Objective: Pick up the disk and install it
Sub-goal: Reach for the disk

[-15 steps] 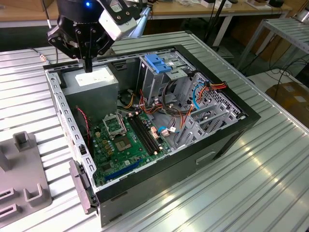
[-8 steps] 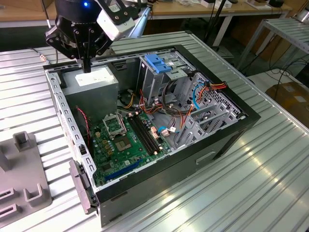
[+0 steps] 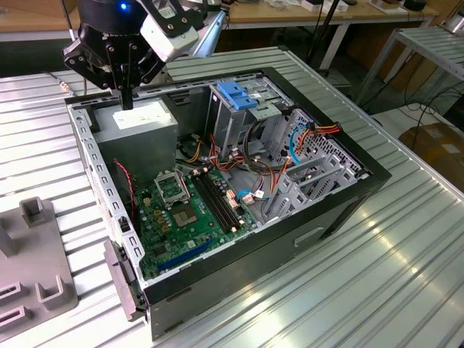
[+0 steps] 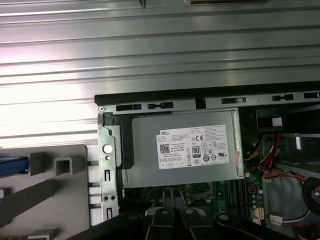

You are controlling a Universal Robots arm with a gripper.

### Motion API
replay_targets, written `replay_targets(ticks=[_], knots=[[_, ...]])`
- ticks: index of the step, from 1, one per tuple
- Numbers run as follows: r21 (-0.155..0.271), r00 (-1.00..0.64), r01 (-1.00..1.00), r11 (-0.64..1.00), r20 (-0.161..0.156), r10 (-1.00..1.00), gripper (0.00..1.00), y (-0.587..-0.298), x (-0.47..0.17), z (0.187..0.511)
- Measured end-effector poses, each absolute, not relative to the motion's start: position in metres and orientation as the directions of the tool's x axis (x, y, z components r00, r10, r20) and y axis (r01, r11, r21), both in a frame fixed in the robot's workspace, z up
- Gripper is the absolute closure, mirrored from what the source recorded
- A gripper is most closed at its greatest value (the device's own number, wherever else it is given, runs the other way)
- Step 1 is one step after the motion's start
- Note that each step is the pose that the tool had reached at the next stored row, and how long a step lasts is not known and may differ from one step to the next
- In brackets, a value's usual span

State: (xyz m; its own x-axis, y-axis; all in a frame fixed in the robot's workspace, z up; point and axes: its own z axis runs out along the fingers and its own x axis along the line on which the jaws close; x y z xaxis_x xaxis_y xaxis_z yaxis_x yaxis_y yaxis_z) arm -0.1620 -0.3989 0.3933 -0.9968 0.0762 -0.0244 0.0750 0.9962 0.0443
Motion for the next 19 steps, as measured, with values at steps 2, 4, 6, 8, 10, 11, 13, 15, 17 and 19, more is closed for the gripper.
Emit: replay_targets(ticks=[2,4,6,8,10,11,13,15,17,19], knots=[[0.044,-0.997,0.075,0.996,-0.024,0.076,0.90,-0.399,-0.163,0.393],[0.044,-0.997,0.075,0.996,-0.024,0.076,0.90,-0.399,-0.164,0.393],[0.044,-0.997,0.075,0.996,-0.024,0.076,0.90,-0.399,-0.166,0.393],[0.044,-0.997,0.075,0.996,-0.024,0.076,0.90,-0.399,-0.167,0.393],[0.044,-0.997,0.075,0.996,-0.025,0.076,0.90,-0.399,-0.168,0.393],[0.044,-0.997,0.075,0.996,-0.024,0.076,0.90,-0.399,-0.168,0.393],[0.044,-0.997,0.075,0.996,-0.024,0.076,0.90,-0.399,-0.170,0.393],[0.044,-0.997,0.075,0.996,-0.024,0.076,0.90,-0.399,-0.171,0.393],[0.044,-0.997,0.075,0.996,-0.024,0.076,0.90,-0.399,-0.172,0.393],[0.044,-0.997,0.075,0.996,-0.024,0.076,0.90,-0.399,-0.173,0.393]])
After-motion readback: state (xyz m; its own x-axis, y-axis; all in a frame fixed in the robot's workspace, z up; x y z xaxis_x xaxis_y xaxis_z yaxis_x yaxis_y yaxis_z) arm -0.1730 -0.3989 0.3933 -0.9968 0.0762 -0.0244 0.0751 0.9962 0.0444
